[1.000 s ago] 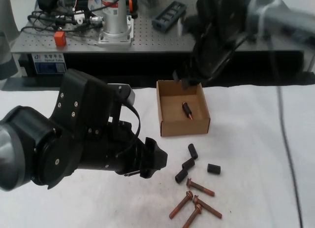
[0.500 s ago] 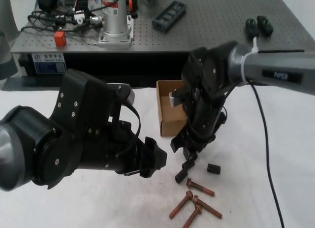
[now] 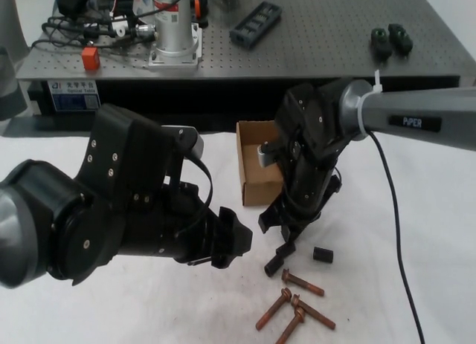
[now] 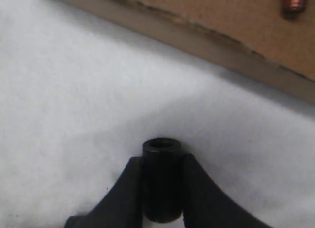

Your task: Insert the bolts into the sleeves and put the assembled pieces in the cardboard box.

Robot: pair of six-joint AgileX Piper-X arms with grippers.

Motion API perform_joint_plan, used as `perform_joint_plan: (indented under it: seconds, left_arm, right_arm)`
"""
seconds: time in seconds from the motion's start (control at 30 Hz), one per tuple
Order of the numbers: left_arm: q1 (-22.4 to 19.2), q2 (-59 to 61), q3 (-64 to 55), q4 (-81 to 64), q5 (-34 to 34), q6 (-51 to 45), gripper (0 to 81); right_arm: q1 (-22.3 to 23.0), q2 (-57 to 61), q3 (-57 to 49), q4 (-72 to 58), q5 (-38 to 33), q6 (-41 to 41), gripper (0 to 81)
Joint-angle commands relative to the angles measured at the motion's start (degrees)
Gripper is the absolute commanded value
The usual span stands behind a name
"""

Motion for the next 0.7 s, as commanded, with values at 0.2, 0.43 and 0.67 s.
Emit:
perform_joint_plan:
  seconds: [0.2, 0.43, 0.67]
  left_arm:
    - [-1.0, 5.4, -1.7, 1.5, 7.4, 8.3, 41.2]
    - [-7.4, 17.5, -16.0, 15.0, 1.7, 16.7, 41.0]
    - [-11.7, 31.4, -31.5, 31.7, -5.0, 23.0, 41.0]
  right_arm:
    - [-2.7, -4.0, -0.2, -0.6, -3.4, -3.3, 0.9]
    - [-8.2, -21.6, 9.6, -1.6, -4.7, -3.8, 0.9]
    - [-12.0, -38.5, 24.1, -3.8, -4.7, -2.5, 0.9]
